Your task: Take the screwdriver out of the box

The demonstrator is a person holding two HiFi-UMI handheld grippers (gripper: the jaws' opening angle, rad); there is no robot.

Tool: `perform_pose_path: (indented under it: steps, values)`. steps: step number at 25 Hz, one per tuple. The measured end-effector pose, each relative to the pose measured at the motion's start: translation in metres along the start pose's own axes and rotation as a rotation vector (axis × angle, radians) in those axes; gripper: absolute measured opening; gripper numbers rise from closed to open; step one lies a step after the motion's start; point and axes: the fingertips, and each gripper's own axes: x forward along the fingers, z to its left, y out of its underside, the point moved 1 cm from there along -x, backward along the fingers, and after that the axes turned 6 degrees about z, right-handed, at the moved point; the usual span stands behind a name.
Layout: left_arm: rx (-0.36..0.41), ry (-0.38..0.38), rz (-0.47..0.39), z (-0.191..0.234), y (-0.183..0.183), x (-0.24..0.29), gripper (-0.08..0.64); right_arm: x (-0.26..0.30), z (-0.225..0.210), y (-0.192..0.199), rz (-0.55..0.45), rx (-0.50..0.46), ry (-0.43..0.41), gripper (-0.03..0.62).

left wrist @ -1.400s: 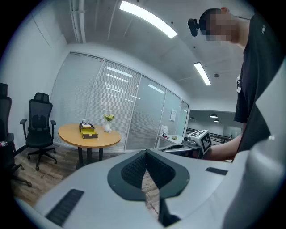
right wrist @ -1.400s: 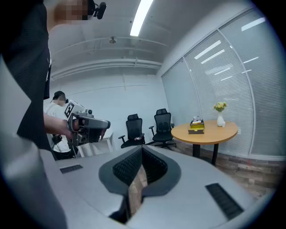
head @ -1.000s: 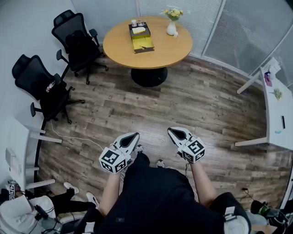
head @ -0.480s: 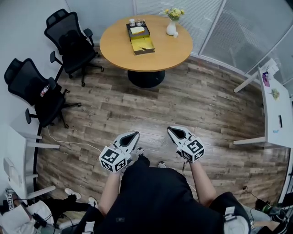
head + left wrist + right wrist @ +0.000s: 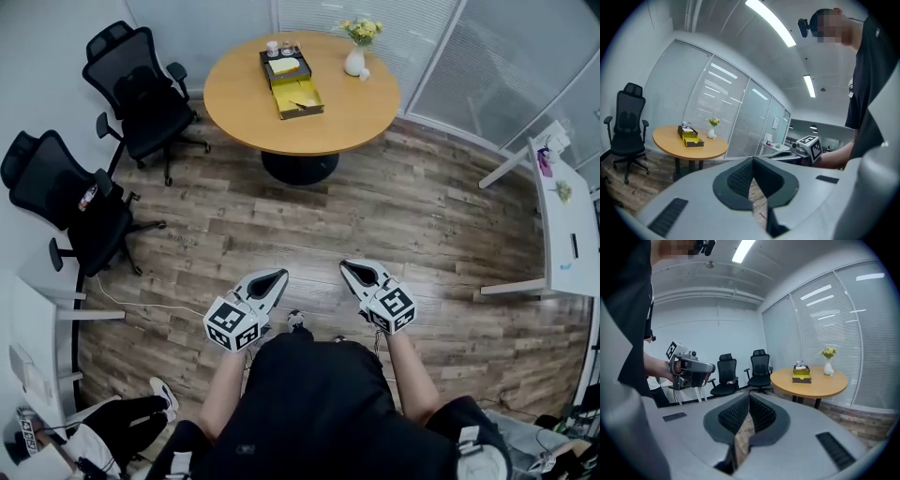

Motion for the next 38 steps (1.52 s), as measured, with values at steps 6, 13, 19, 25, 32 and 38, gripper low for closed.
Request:
perform_pose_path:
  steps: [6, 13, 19, 25, 32, 38]
  values:
    - [0.012, 0.025, 0.008, 0.022, -0.004, -0.004, 0.006, 0.022, -0.004, -0.003, 0.031, 0.000, 0.041, 0.006]
    - [0.001, 0.018, 0.000, 0.044, -0.009, -0.011, 0.006, 0.038, -0.007, -0.012, 0.033, 0.001, 0.046, 0.008]
    - [0.011, 0.023, 0.018, 0.049, -0.012, -0.001, 0.006, 0.046, -0.023, -0.008, 0.045, 0.003, 0.046, 0.008]
    - [0.011, 0.005, 0.023, 0.063, -0.027, 0.019, 0.006, 0.059, -0.050, -0.016, 0.052, 0.014, 0.029, 0.008]
    - [0.014, -0.020, 0.029, 0.073, -0.043, 0.049, 0.006, 0.071, -0.086, -0.026, 0.046, 0.004, -0.002, 0.008]
    - [0.007, -0.040, 0.034, 0.075, -0.052, 0.080, 0.006, 0.070, -0.119, -0.023, 0.049, 0.013, -0.022, 0.008]
